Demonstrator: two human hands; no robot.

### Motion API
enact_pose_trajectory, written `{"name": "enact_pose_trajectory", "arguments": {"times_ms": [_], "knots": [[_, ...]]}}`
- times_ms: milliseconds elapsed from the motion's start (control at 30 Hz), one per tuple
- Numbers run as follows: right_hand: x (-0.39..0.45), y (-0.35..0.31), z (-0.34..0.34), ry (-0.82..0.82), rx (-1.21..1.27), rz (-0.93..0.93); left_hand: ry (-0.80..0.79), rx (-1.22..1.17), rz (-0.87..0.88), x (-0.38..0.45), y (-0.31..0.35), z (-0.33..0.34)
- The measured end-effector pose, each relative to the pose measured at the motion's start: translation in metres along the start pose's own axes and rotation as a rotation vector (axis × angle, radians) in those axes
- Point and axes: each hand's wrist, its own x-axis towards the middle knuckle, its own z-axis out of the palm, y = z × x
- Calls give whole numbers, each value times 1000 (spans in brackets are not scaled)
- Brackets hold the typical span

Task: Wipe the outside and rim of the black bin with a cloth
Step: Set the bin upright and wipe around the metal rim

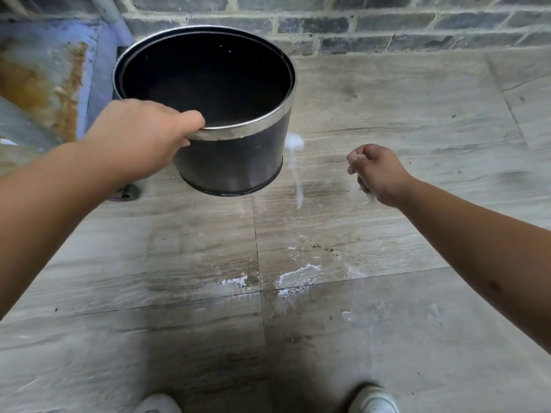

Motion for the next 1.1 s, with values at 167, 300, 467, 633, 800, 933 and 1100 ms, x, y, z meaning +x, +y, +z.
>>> {"name": "enact_pose_trajectory", "arguments": {"times_ms": [167,300,467,633,800,933,1100], "knots": [[13,-17,11,64,-62,-19,-15,-82,-64,0,8,4],[20,-29,23,129,-116,-25,-26,-263,-219,-3,17,9],[26,-38,28,126,-260,-13,-23,-370,-239,7,38,1],[24,-39,30,94,-362,-52,-9,-441,-301,19,47,-9],[16,-51,34,33,-330,-173,-50,-489,-378,33,64,-20],[6,-71,43,-65,-53,-172,-111,-492,-363,55,91,-27],[0,-73,44,93,45,-305,-226,-623,-270,52,100,-34]]}}
